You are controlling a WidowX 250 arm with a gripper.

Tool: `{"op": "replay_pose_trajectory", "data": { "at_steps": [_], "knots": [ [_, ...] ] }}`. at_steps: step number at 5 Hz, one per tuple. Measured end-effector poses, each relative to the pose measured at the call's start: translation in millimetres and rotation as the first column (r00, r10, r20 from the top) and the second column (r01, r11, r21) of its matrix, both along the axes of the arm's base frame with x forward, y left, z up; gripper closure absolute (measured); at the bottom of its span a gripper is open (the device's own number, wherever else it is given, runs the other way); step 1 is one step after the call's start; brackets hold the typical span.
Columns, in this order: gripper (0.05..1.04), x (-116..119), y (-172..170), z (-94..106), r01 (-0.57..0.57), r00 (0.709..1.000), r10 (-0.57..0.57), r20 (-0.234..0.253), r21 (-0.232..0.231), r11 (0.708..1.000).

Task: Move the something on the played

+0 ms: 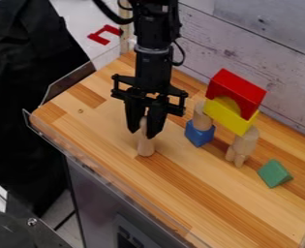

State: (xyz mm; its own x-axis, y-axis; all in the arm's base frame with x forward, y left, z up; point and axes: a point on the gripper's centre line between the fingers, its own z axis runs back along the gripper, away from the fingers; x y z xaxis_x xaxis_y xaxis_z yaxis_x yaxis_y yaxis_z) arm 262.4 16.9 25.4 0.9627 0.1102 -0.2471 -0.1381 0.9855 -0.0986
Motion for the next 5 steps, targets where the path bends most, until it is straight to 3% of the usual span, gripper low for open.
{"op": "replay_pose_trajectory", "data": {
  "at_steps": [1,2,3,4,5],
  "knots": [
    [0.749,5.1,4.3,-0.3,0.007,1.0,-0.007,0.003,0.013,1.0],
    [0.676,3.7,5.4,-1.3,0.006,1.0,-0.006,-0.006,0.017,1.0],
    [0.357,-3.3,4.5,-7.3,0.002,1.0,-0.001,-0.029,0.016,1.0],
    [0.108,-4.2,6.7,11.1,-0.015,0.999,0.014,0.029,0.036,0.999],
    [0.084,-5.3,8.6,29.2,-0.035,0.997,0.03,0.065,0.068,0.997]
  ]
}}
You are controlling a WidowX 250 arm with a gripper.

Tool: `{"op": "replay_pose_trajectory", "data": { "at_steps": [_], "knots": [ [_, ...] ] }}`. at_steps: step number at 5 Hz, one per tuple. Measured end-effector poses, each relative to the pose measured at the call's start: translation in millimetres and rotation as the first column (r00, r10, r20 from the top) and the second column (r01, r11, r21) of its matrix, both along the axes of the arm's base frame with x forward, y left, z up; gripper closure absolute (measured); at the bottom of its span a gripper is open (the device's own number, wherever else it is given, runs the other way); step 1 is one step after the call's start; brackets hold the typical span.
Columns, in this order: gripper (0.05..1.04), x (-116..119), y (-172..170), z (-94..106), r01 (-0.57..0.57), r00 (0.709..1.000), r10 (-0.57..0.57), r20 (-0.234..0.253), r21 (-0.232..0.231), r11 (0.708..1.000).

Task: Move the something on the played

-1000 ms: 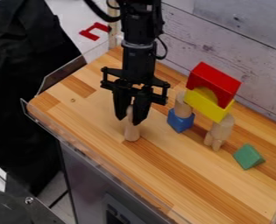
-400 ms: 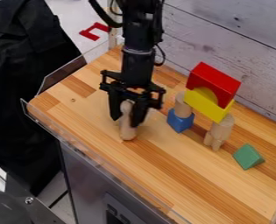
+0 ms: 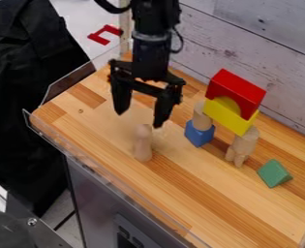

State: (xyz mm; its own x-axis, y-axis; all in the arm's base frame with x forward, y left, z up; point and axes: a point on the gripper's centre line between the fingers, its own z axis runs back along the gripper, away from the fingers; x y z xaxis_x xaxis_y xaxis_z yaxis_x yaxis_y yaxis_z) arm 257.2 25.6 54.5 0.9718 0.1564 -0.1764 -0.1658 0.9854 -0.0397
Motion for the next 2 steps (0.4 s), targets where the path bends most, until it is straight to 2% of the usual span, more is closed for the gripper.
{"op": "replay_pose_trajectory", "data": {
  "at_steps": [1,2],
  "knots": [
    [0.084,-0.2,0.0,13.5,-0.005,0.999,0.005,0.032,0.011,1.0],
    [0.084,7.2,0.0,35.7,0.008,0.996,-0.009,0.088,0.013,1.0]
  ]
}}
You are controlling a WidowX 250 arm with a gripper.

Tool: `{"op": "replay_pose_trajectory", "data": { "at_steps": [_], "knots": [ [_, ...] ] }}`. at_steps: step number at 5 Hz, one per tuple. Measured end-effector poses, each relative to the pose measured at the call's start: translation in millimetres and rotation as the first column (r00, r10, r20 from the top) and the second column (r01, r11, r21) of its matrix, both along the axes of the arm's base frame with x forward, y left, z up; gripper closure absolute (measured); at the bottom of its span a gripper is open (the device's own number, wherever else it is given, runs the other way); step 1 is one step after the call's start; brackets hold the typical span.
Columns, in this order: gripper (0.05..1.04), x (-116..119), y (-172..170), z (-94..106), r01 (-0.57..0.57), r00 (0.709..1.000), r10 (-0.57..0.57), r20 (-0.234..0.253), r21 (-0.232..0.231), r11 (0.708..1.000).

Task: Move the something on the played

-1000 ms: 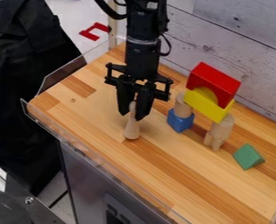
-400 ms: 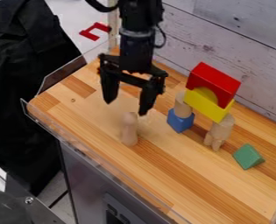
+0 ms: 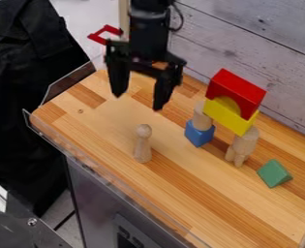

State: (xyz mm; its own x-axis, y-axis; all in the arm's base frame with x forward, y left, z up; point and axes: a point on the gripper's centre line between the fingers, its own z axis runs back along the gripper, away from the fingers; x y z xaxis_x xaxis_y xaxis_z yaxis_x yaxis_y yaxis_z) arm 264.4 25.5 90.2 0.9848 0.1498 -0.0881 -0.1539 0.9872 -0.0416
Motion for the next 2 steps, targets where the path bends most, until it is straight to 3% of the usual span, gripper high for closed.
{"op": "replay_pose_trajectory", "data": {
  "at_steps": [1,2],
  "knots": [
    [0.084,5.5,-5.6,17.0,0.048,0.999,-0.049,0.024,0.01,0.999],
    [0.084,7.6,-14.0,24.5,0.097,0.995,-0.098,0.013,0.033,0.995]
  ]
}}
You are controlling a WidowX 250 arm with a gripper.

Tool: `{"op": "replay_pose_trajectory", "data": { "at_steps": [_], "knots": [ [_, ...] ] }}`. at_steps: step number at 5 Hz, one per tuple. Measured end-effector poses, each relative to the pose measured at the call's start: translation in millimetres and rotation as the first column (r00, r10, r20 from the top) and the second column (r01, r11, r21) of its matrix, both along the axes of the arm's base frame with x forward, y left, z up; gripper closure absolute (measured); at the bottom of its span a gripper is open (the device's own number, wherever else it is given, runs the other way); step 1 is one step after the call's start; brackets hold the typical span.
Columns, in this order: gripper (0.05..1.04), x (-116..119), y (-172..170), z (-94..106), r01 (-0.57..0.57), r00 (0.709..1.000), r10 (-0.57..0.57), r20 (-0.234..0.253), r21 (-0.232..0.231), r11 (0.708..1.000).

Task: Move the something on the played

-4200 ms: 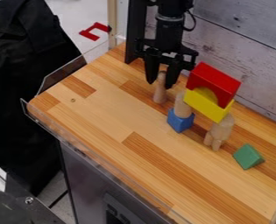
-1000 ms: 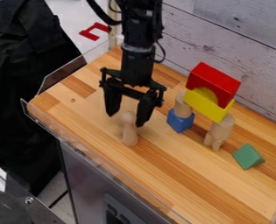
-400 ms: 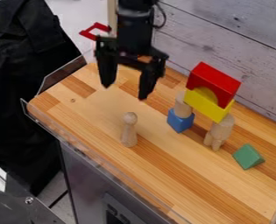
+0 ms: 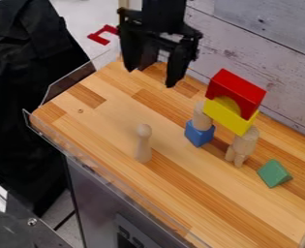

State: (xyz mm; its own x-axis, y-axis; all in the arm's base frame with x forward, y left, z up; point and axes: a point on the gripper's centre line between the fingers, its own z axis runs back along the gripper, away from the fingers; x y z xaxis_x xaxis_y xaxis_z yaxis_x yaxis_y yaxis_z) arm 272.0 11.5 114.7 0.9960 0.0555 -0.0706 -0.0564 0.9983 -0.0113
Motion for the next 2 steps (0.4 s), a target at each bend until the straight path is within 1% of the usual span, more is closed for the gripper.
{"op": "replay_pose_trajectory", "data": {
  "at_steps": [1,2],
  "knots": [
    [0.084,-2.0,-3.4,3.6,0.0,1.0,0.0,-0.015,0.014,1.0],
    [0.084,-3.8,-6.1,7.1,-0.02,1.0,0.02,-0.013,0.029,0.999]
  ]
}}
